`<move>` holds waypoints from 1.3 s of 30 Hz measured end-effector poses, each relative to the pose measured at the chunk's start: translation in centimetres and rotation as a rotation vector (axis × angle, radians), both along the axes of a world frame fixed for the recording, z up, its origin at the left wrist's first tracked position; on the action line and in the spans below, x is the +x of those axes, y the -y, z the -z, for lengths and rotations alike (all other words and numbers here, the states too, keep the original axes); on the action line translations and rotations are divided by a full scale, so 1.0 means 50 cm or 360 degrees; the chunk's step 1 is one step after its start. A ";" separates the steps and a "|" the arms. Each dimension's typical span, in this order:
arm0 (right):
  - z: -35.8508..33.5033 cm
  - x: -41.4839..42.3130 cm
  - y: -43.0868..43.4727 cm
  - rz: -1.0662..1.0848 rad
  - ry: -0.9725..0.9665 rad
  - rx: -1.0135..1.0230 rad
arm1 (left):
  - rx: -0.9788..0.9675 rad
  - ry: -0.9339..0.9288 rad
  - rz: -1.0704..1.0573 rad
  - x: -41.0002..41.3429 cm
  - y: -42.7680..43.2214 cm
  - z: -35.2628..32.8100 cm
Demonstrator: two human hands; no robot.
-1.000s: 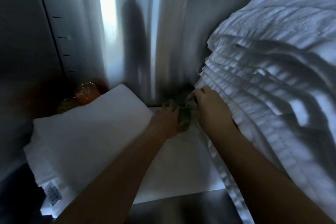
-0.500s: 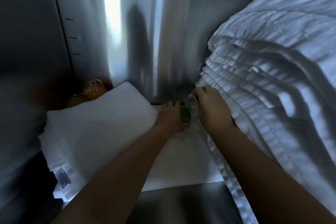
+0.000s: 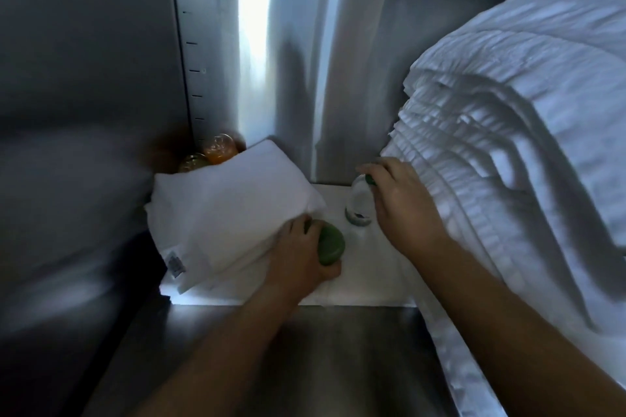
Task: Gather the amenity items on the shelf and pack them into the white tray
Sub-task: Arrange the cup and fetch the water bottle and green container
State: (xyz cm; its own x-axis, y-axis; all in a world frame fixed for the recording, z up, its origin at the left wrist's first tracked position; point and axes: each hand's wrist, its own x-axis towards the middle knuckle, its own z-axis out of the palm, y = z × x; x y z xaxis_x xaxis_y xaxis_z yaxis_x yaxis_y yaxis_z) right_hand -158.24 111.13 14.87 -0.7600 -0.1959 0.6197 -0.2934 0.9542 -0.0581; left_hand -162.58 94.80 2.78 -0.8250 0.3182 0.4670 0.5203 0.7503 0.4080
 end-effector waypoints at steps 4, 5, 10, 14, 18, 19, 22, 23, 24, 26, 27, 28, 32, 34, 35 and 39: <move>-0.005 0.011 0.018 -0.0117 -0.0120 0.0026 | 0.0022 -0.0006 -0.0054 0.039 0.049 0.004; -0.005 0.013 0.020 -0.0142 -0.0134 -0.0009 | 0.0017 -0.0021 -0.0059 0.045 0.053 0.004; -0.008 0.007 0.026 -0.0233 -0.0213 -0.0245 | 0.0083 0.0015 -0.0038 0.057 0.051 0.014; 0.000 -0.023 0.033 -0.0244 -0.0155 -0.0562 | 0.0158 0.0079 -0.0043 0.052 0.047 0.023; 0.042 -0.042 0.035 -0.0175 0.0028 -0.0819 | 0.0201 0.0064 -0.0050 0.049 0.044 0.033; 0.055 -0.043 0.037 -0.0161 -0.0017 -0.0808 | 0.0222 0.0055 -0.0056 0.049 0.043 0.035; 0.081 -0.044 0.045 -0.0135 -0.0155 -0.0722 | 0.0255 0.0053 -0.0057 0.053 0.040 0.038; 0.084 -0.045 0.049 -0.0137 -0.0170 -0.0700 | 0.0262 0.0065 -0.0050 0.054 0.040 0.036; 0.085 -0.046 0.052 -0.0142 -0.0185 -0.0689 | 0.0263 0.0076 -0.0045 0.056 0.040 0.034; 0.087 -0.045 0.054 -0.0156 -0.0217 -0.0762 | 0.0254 0.0099 -0.0037 0.061 0.043 0.029; 0.088 -0.043 0.052 -0.0156 -0.0238 -0.0821 | 0.0253 0.0117 -0.0028 0.065 0.045 0.029; 0.090 -0.039 0.050 -0.0143 -0.0262 -0.0872 | 0.0251 0.0136 -0.0019 0.072 0.047 0.028; 0.101 -0.008 0.041 -0.0180 -0.0321 -0.0951 | 0.0237 0.0180 -0.0010 0.109 0.064 0.032; 0.106 0.015 0.040 -0.0248 -0.0318 -0.0917 | 0.0245 0.0207 -0.0025 0.134 0.076 0.031; 0.106 0.028 0.040 -0.0272 -0.0297 -0.0916 | 0.0248 0.0215 -0.0035 0.149 0.082 0.030; 0.093 0.091 0.039 -0.0362 -0.0171 -0.0922 | 0.0218 0.0159 -0.0121 0.223 0.110 0.018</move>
State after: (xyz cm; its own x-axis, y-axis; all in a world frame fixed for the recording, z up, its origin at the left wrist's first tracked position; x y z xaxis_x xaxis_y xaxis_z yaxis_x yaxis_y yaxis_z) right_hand -153.71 109.19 10.21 -0.6664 0.0450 0.7442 -0.5183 0.6896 -0.5058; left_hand -151.45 89.29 1.87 -0.8887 0.1922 0.4162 0.4160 0.7199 0.5556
